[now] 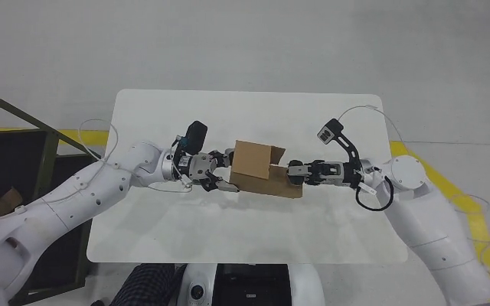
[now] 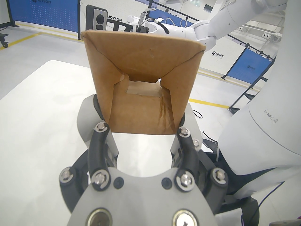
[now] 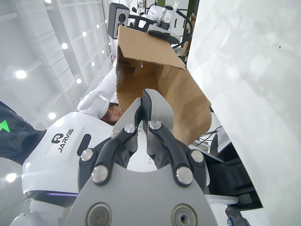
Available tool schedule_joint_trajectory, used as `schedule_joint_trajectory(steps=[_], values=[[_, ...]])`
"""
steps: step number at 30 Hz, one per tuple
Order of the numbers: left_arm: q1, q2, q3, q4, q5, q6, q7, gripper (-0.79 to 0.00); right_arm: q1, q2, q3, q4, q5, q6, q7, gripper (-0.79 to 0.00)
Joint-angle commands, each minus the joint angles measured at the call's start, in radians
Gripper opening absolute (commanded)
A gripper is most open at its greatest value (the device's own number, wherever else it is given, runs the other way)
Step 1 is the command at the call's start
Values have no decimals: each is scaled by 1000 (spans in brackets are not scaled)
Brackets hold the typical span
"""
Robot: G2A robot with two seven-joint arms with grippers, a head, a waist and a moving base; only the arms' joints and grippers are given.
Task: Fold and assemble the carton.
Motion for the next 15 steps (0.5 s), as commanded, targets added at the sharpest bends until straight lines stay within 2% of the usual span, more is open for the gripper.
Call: schedule_joint_trajectory(steps=[1, 15], values=[[3, -2, -1, -6, -2, 0, -10, -379, -2, -2, -2, -14, 2, 9, -18, -785], [6, -30, 2, -20, -43, 0, -65, -366, 14, -40, -93, -28, 41, -9, -72, -785]])
